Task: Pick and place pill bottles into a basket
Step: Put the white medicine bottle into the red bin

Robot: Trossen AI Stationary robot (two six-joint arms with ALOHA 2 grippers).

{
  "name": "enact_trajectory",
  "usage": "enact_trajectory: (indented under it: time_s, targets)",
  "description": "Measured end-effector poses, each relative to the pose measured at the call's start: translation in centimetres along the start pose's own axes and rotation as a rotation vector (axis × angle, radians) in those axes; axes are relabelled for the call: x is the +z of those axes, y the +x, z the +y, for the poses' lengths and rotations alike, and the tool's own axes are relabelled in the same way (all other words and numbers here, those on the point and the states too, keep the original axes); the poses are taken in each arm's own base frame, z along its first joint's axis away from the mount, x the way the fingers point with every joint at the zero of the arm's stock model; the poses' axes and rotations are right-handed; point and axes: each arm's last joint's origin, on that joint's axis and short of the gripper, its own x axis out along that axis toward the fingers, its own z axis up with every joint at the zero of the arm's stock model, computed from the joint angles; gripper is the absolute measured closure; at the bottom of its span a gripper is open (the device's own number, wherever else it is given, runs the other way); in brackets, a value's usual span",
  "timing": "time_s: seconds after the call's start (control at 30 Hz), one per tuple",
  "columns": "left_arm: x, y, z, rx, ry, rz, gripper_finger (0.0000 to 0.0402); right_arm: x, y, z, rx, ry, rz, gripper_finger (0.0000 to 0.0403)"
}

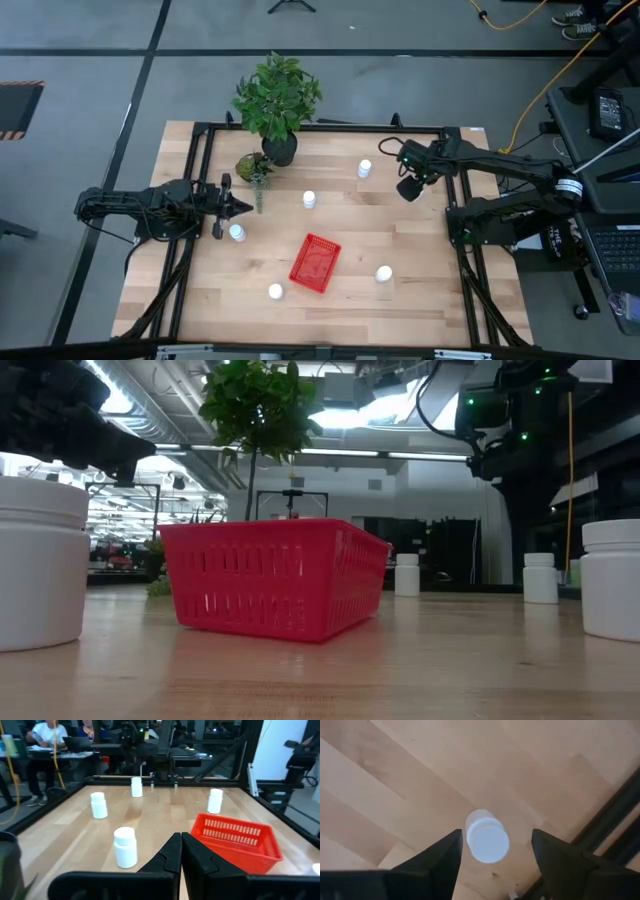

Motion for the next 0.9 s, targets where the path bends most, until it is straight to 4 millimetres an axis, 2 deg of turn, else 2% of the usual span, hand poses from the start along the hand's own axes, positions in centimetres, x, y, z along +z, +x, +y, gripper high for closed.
enact_trajectory:
  time_s: [0.17, 0.33, 0.57, 0.9]
  targets:
    - [-0.1, 0.1, 0.0, -0.001, -0.014, 0.009, 0.0397, -0.9, 1.6, 0.0, -0.002, -0.008, 0.047, 0.0160]
    - [-0.2, 0.2, 0.0, -0.001, -0.014, 0.029, 0.0396, -1.3, 2.5, -0.3, -0.011, 0.003, 0.065, 0.0134]
    - [-0.4, 0.4, 0.0, 0.005, -0.014, 0.057, 0.0396, -1.1, 2.5, -0.3, 0.015, 0.009, 0.057, 0.0086]
    - [-0.6, 0.6, 0.0, 0.008, -0.014, 0.084, 0.0397, -0.9, 2.5, -0.1, 0.060, 0.020, 0.046, 0.0079]
